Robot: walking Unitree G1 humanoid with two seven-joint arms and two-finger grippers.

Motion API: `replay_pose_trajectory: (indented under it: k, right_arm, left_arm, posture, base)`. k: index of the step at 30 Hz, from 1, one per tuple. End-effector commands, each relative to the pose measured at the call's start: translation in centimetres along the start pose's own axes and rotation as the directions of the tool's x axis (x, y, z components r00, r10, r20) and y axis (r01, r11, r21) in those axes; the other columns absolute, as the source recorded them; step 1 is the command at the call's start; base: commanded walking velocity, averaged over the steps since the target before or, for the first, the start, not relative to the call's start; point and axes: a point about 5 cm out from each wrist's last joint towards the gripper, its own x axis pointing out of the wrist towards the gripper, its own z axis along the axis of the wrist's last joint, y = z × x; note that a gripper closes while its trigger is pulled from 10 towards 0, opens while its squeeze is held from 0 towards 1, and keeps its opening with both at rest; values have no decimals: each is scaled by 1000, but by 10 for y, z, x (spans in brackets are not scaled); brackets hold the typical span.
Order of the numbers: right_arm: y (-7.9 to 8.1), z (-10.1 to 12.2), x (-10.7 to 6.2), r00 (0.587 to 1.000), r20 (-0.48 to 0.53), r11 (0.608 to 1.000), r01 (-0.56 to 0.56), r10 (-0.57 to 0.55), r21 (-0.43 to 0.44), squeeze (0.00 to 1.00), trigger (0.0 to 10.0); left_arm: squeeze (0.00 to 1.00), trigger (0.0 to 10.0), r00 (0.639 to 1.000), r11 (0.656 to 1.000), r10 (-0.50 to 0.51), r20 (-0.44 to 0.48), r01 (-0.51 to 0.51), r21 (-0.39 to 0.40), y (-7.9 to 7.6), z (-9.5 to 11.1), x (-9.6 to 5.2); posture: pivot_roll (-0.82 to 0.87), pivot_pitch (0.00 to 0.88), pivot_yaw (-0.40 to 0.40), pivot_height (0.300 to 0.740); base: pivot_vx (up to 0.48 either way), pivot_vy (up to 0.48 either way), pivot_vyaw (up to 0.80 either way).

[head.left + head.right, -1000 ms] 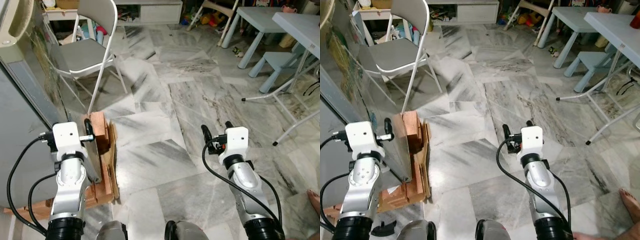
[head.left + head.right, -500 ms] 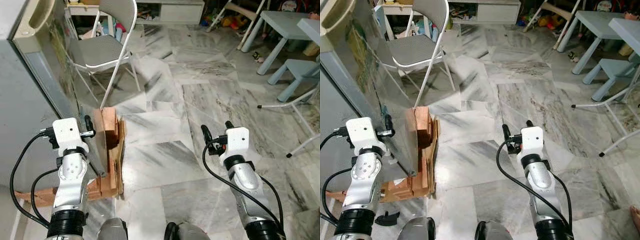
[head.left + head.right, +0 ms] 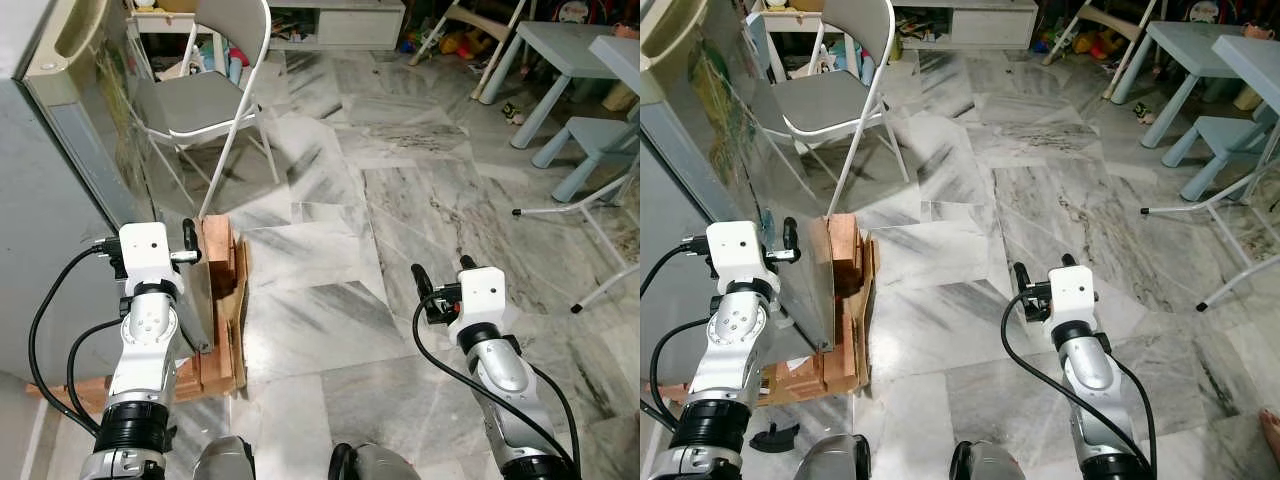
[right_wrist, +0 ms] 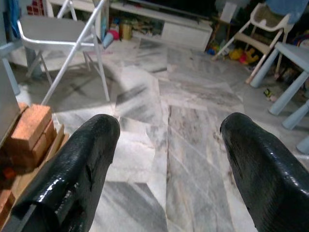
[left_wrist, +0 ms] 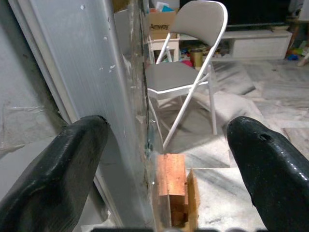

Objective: Restocking fridge

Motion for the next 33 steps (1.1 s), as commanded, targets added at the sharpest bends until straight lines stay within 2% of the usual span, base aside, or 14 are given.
replay_pose_trajectory:
  k: [1, 6, 8, 12, 20, 26, 33]
  right_arm:
    - [-5, 1, -3, 1000, -1, 1000, 13, -13, -7, 0, 10000]
    - [-1, 0, -4, 1000, -8, 1000, -10, 9, -8, 0, 10000]
    - [2, 1, -5, 999, -2, 999, -38, 38, -15, 0, 10000]
    - [2, 1, -5, 999, -7, 999, -34, 34, -10, 0, 10000]
    - [2, -1, -4, 999, -18, 1000, -26, 26, -1, 0, 10000]
    - [2, -1, -5, 1000, -22, 1000, -20, 20, 1, 0, 10000]
    - [1, -1, -4, 999, -26, 1000, -22, 22, -1, 0, 10000]
  left_arm:
    - [0, 10000, 998, 998, 55, -27, -54, 24, 11, -3, 4]
    - [0, 10000, 997, 998, 62, -54, -61, 30, 15, -8, 2]
    - [0, 10000, 994, 998, 56, -90, -52, 40, 15, -18, -6]
    - [0, 10000, 993, 998, 63, -100, -60, 34, 15, -21, -7]
    - [0, 10000, 998, 1000, 16, -60, -16, 2, 15, -9, 8]
    - [0, 10000, 994, 994, -104, -41, 102, -33, 1, -1, 14]
    - [0, 10000, 988, 988, -148, -31, 146, -53, -10, 2, 19]
  posture:
    - [31, 74, -65, 740]
    - [32, 78, -61, 740]
    - [35, 81, -62, 740]
    - [36, 86, -65, 740]
    - [31, 86, -66, 740]
    - [24, 89, -62, 740]
    - [19, 88, -64, 740]
  base:
    - [0, 0, 0]
    - [0, 0, 0]
    - [0, 0, 722]
    - [0, 0, 800]
    - [0, 0, 123]
    - [0, 0, 0]
    - [0, 0, 0]
